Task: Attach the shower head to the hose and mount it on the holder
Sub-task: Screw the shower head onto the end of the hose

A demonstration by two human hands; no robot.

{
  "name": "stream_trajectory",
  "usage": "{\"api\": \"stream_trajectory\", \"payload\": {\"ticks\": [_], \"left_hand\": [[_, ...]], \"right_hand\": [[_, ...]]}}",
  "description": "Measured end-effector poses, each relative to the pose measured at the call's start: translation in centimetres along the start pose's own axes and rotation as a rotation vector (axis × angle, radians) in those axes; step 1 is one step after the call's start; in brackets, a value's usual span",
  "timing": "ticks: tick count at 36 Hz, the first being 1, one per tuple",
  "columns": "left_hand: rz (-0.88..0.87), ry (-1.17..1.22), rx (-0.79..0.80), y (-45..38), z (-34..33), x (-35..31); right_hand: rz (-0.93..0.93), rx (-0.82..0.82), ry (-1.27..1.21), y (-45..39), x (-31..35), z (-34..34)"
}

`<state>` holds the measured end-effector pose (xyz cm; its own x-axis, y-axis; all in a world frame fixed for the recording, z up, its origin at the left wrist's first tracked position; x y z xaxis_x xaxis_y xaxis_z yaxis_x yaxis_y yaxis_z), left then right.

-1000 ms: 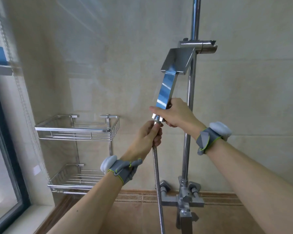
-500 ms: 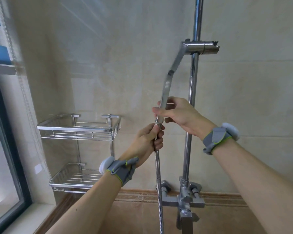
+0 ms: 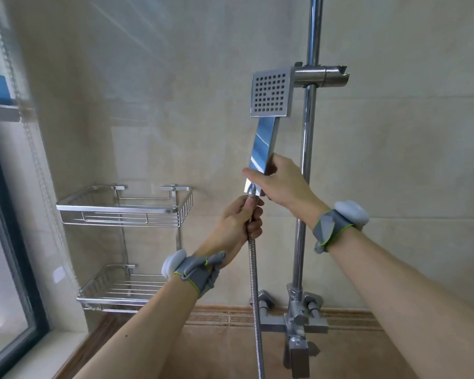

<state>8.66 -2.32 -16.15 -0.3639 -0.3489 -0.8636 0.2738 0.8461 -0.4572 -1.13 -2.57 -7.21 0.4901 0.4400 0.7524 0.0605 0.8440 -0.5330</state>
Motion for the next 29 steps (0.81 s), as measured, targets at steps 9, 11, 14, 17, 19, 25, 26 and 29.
{"api": "stream_trajectory", "payload": {"ticks": [9,11,14,17,19,25,26,29], "left_hand": [[0.005,0.072,0.016,0.1,0.7,0.0],[0.011,0.076,0.022,0.2,0.6,0.1],[0.014,0.072,0.013,0.1,0.6,0.0],[0.009,0.063,0.016,0.0,0.4,-0.1],[0.006,0.066,0.024,-0.1,0.2,-0.1],[-0.007,0.095,0.030,-0.2,0.4,-0.4],[-0.009,0.087,0.033,-0.2,0.4,-0.4],[-0.008,0.055,0.046,-0.1,0.0,-0.3]], "right_hand": [[-0.179,0.448,-0.521,0.8,-0.6,-2.2],[-0.182,0.488,-0.556,0.9,-0.7,-2.4],[-0.198,0.472,-0.605,0.7,-1.0,-2.4],[-0.193,0.382,-0.475,0.3,-1.3,-1.9],[-0.135,0.300,-0.268,0.2,-0.9,-1.2],[-0.133,0.341,-0.318,0.5,-0.2,-1.2],[-0.131,0.308,-0.319,0.3,-0.3,-0.9],[-0.064,0.117,-0.178,-0.2,-0.1,0.4]]}}
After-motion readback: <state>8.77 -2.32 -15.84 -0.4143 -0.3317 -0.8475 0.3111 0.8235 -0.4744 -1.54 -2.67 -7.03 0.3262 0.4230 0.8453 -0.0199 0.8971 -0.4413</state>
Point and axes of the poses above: each hand's wrist, its own y-axis away from the middle knuckle, its own z-axis out of the back of the hand, x = y × z, the point moved 9 cm from there along -y, towards the middle knuckle, and after that the axes turned 3 degrees about -z, right-handed, at the moved point
